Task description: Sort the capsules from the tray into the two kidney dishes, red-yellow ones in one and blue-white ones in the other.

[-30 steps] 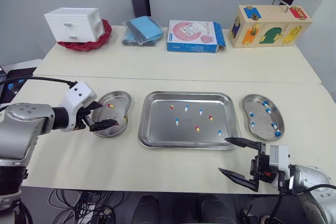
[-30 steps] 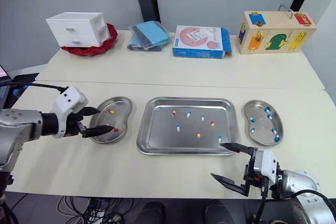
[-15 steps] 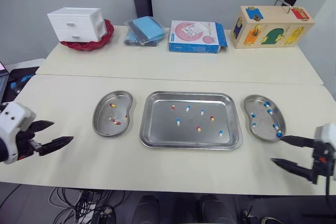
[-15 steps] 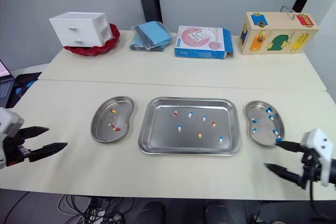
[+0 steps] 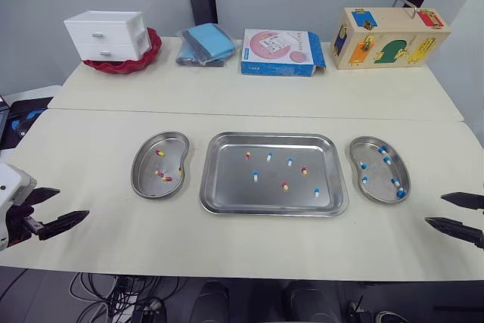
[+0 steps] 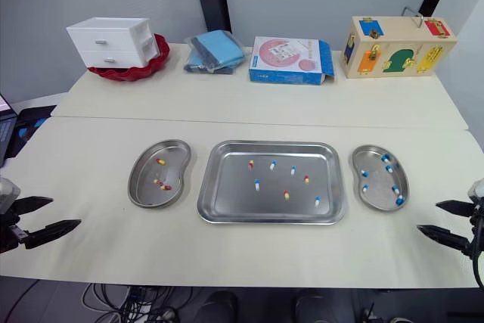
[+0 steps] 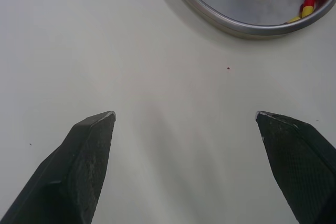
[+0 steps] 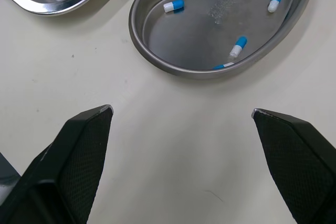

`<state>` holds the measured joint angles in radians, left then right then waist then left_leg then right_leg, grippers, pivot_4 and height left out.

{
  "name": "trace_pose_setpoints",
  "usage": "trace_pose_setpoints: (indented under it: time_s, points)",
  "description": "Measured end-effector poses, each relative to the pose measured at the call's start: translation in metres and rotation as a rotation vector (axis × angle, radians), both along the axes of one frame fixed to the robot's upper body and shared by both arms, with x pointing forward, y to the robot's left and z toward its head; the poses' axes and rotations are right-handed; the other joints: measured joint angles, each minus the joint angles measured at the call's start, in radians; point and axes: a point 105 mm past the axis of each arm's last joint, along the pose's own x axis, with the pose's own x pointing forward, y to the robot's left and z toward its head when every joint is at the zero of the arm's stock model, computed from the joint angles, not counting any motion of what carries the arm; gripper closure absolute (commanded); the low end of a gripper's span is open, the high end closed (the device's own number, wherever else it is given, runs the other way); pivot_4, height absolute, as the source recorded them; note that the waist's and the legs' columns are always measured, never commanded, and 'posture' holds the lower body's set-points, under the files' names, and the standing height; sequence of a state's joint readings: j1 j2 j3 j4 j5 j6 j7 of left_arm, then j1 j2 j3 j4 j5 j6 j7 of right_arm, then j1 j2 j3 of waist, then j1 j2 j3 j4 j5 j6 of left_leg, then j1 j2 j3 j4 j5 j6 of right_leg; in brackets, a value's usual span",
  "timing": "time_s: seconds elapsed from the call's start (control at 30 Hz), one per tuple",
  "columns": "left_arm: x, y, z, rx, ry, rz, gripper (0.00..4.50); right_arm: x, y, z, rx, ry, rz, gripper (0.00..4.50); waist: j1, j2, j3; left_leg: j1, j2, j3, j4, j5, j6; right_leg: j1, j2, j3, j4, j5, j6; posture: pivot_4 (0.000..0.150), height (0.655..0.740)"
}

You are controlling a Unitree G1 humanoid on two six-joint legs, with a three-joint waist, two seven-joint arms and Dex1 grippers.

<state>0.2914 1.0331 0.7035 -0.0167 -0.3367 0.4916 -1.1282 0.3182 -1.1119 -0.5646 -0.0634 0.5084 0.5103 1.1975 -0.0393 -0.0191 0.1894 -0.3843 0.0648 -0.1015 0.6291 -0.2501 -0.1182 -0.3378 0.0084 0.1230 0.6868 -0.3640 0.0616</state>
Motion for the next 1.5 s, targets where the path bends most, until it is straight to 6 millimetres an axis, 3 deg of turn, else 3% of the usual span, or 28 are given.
trace_pose_setpoints:
  time_s: [0.2, 0.33, 0.5, 0.83, 1.1, 1.33, 1.47, 1.5]
  points:
    - [-0.005, -0.01, -0.006, -0.034, -0.011, -0.051, 0.06, 0.002, 0.001, 0.003, -0.022, -0.026, 0.026, 0.0, -0.002, 0.0, 0.0, 0.0, 0.0, 0.0, 0.0, 0.0, 0.0, 0.0, 0.0, 0.0, 0.0, 0.0, 0.0, 0.15, 0.74]
    - [-0.012, -0.03, -0.012, -0.092, -0.03, -0.138, 0.06, 0.0, 0.012, 0.003, 0.009, -0.054, 0.096, 0.0, -0.003, 0.0, 0.0, 0.0, 0.0, 0.0, 0.0, 0.0, 0.0, 0.0, 0.0, 0.0, -0.001, 0.0, 0.0, 0.15, 0.74]
    - [-0.012, -0.074, -0.009, -0.219, -0.203, -0.284, 0.06, -0.001, 0.028, 0.01, 0.02, -0.077, 0.184, 0.0, 0.0, 0.0, 0.0, 0.0, 0.0, 0.0, 0.001, 0.0, 0.0, 0.001, 0.0, 0.0, -0.001, 0.0, 0.001, 0.15, 0.74]
    - [-0.047, -0.144, -0.047, -0.389, -0.287, -0.503, 0.06, -0.002, 0.072, 0.023, 0.108, -0.133, 0.299, 0.0, 0.006, 0.0, -0.001, 0.0, 0.0, 0.0, 0.001, 0.0, 0.0, 0.003, 0.0, 0.001, -0.004, 0.001, 0.002, 0.15, 0.74]
    - [-0.053, -0.163, -0.05, -0.424, -0.411, -0.538, 0.06, -0.002, 0.099, 0.017, 0.089, -0.111, 0.352, 0.0, 0.007, 0.0, -0.001, 0.0, 0.0, 0.0, 0.001, 0.0, 0.0, 0.003, 0.0, 0.001, -0.005, 0.002, 0.002, 0.15, 0.74]
    - [-0.052, -0.17, -0.045, -0.455, -0.534, -0.502, 0.06, 0.013, 0.152, 0.03, 0.128, -0.221, 0.408, 0.0, 0.005, 0.0, -0.002, 0.0, 0.0, 0.0, 0.002, 0.0, 0.0, 0.003, 0.0, 0.001, -0.005, 0.002, 0.002, 0.15, 0.74]
    - [-0.049, -0.174, -0.046, -0.488, -0.571, -0.455, 0.06, 0.041, 0.208, 0.035, 0.143, -0.296, 0.443, 0.0, -0.007, 0.0, -0.002, 0.0, 0.0, -0.001, 0.002, 0.0, 0.0, 0.002, 0.0, 0.001, -0.005, 0.002, 0.002, 0.15, 0.74]
    - [-0.048, -0.176, -0.046, -0.494, -0.577, -0.452, 0.06, 0.044, 0.215, 0.032, 0.131, -0.294, 0.443, 0.0, -0.008, 0.0, -0.002, -0.001, 0.0, -0.001, 0.001, 0.0, 0.0, 0.002, 0.0, 0.001, -0.005, 0.002, 0.002, 0.15, 0.74]
